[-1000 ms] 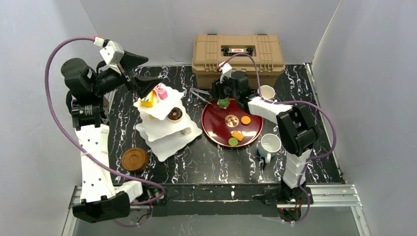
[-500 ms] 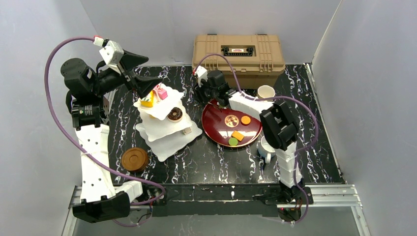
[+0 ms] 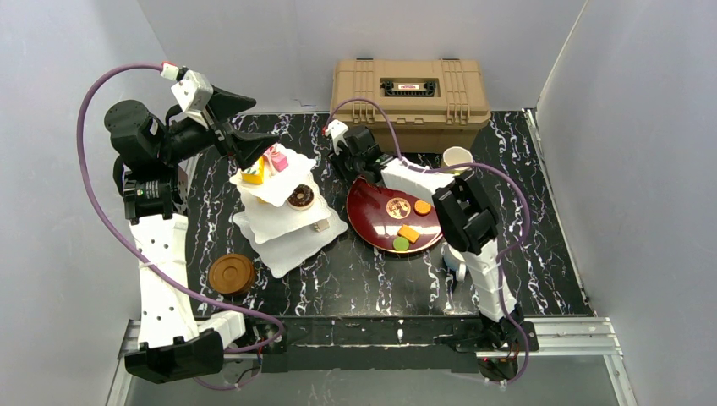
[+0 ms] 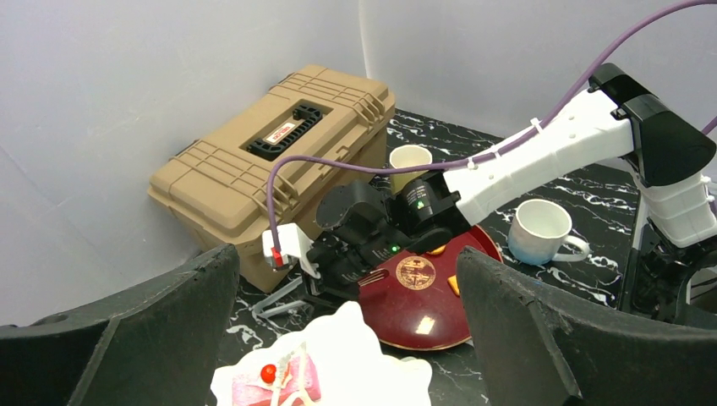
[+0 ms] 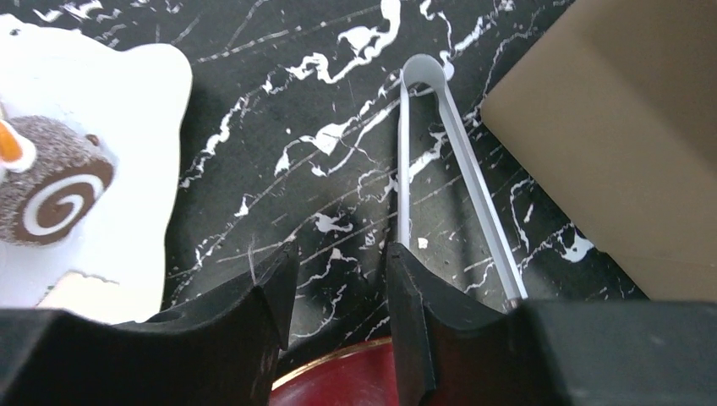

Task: Serve the afternoon tea
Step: Pick up the clamp from the center of the board.

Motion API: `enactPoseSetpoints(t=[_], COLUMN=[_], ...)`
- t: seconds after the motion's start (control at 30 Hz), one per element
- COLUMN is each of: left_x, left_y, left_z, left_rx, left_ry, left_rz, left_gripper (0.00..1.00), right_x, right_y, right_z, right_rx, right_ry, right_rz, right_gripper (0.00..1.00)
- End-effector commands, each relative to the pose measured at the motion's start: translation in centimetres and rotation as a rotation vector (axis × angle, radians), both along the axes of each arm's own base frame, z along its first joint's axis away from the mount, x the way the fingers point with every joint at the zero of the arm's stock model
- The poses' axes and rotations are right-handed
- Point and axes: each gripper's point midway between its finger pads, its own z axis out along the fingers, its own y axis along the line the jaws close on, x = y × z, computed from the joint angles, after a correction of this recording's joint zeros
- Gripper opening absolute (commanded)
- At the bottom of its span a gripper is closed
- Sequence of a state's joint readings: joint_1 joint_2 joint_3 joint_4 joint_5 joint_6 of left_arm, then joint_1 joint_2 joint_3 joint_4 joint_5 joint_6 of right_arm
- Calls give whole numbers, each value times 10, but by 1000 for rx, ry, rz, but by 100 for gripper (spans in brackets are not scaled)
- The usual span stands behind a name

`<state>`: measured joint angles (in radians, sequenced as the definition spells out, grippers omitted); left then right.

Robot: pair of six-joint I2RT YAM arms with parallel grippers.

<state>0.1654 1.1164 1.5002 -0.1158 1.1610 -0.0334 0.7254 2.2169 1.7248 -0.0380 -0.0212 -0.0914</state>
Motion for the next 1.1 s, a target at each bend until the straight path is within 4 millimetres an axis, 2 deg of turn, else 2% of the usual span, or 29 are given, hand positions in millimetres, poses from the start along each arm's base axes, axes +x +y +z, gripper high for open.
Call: enactPoseSetpoints(t=[0.0, 0.37, 0.67, 0.77, 0.9, 0.97, 1.07], left_x=[-9, -10, -13, -13, -15, -16, -18], left_y=[-3, -4, -5, -5, -5, -5, -6], left_z=[5, 6, 9, 10, 13, 15, 20], left_rx=[7, 8, 9, 7, 8, 8, 2], left_ry=[-24, -24, -33, -33, -39, -44, -56], left_rz=[-24, -29, -35, -36, -37, -37, -39], left_gripper=[98, 98, 98, 98, 98, 98, 98], right_x=[7, 19, 15, 15, 23, 26, 28], right_y=[-2, -9, -9, -7, -6, -8, -8], right_z=[0, 6, -31, -32, -17, -1, 39], right_rx=[-49, -73, -137, -135, -117, -82, -4], right_ry=[-39, -109, -45, -42, -74, -109, -185], right_rz=[-37, -100, -69, -68, -93, -126, -151], right_gripper=[50, 50, 47, 43, 28, 19, 9])
